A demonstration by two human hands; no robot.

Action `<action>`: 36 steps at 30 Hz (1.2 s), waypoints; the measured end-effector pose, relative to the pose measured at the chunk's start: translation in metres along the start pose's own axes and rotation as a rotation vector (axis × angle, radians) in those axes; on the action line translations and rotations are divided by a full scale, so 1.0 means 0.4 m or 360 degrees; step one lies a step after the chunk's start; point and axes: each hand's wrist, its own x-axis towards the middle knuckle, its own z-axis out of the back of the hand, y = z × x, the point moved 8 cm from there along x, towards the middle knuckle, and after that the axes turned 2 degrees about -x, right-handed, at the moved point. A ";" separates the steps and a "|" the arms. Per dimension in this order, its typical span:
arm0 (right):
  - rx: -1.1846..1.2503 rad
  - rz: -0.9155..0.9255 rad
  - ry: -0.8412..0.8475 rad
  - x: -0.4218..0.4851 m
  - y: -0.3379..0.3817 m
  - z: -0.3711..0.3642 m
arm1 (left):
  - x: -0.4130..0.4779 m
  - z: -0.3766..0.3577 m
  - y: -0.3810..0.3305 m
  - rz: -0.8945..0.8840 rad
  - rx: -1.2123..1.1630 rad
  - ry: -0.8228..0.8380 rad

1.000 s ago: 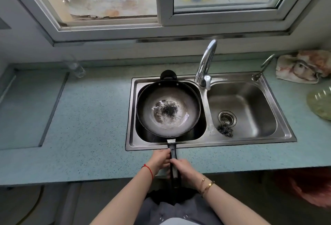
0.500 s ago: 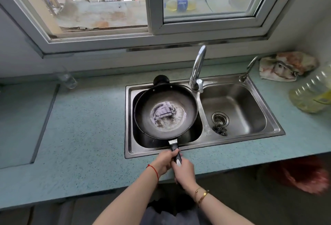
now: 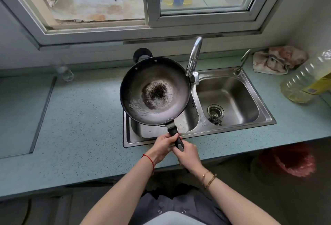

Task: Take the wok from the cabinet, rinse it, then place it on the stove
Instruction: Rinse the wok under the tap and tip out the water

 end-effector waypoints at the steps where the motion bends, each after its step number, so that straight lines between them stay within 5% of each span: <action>1: 0.0065 -0.0006 0.0033 -0.005 0.006 -0.002 | -0.005 0.007 -0.006 -0.0052 0.0058 -0.0030; 7: 0.0476 -0.0168 0.0249 -0.037 0.035 -0.024 | -0.050 0.055 -0.050 -0.0406 0.0354 -0.0282; 12: 0.0568 -0.0324 0.0206 -0.051 0.072 -0.035 | -0.062 0.082 -0.071 -0.0417 0.0452 -0.0374; 22: 0.0206 -0.0098 0.0105 -0.020 0.094 -0.002 | -0.060 0.011 -0.045 -0.0165 -0.0172 0.0002; 31: 0.1049 -0.0333 0.0572 0.003 0.055 -0.065 | -0.054 -0.035 -0.046 0.0044 -0.0850 0.0209; 36: 0.1197 -0.0404 0.0781 0.032 0.055 -0.089 | -0.042 -0.001 -0.061 0.0006 -0.0625 0.0209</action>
